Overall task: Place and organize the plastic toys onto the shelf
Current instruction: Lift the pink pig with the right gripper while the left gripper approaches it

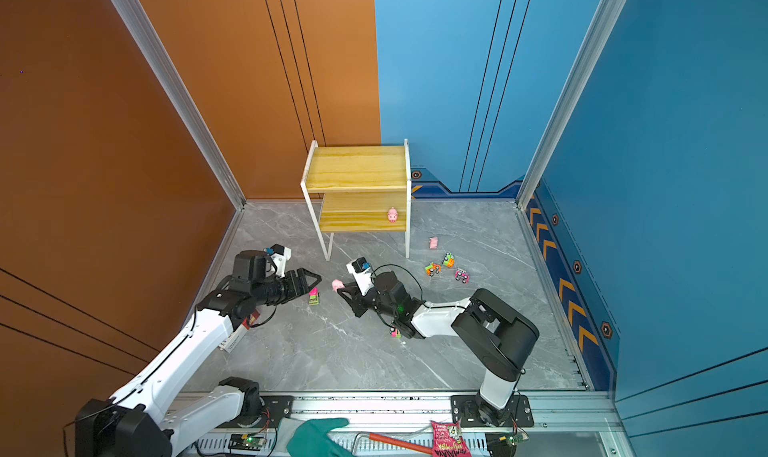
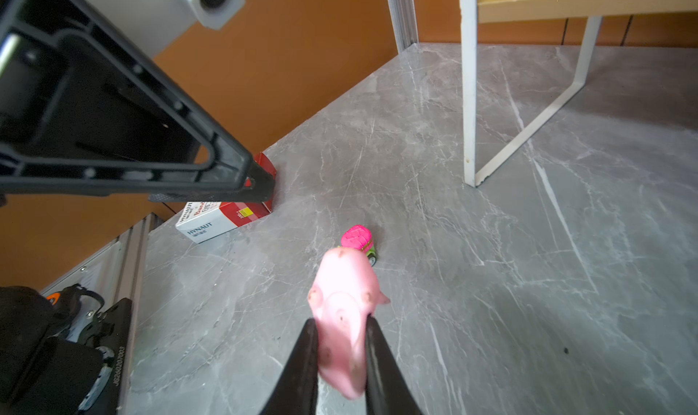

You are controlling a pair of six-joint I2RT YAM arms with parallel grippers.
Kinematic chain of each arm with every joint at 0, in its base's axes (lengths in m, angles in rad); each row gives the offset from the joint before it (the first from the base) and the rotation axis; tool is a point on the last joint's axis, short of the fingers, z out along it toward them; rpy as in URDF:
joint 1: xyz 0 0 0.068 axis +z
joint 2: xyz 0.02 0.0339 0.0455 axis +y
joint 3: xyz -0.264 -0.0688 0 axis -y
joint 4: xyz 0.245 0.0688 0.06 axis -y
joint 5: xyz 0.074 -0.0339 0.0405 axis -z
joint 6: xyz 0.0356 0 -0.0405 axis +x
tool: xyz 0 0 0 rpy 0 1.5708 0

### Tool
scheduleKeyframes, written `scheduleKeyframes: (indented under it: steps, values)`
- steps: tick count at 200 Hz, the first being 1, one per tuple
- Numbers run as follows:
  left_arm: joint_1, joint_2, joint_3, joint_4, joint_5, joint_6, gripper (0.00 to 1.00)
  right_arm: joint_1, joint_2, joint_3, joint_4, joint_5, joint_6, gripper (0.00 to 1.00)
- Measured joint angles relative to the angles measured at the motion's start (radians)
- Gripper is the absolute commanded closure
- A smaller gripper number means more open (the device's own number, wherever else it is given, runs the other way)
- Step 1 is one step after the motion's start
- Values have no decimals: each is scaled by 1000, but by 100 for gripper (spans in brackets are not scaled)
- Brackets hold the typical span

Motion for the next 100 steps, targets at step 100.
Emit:
scheduleKeyframes:
  steps: [100]
  values:
    - [-12, -25, -147, 404, 134, -240, 32, 44, -17, -6, 29, -5, 29, 78]
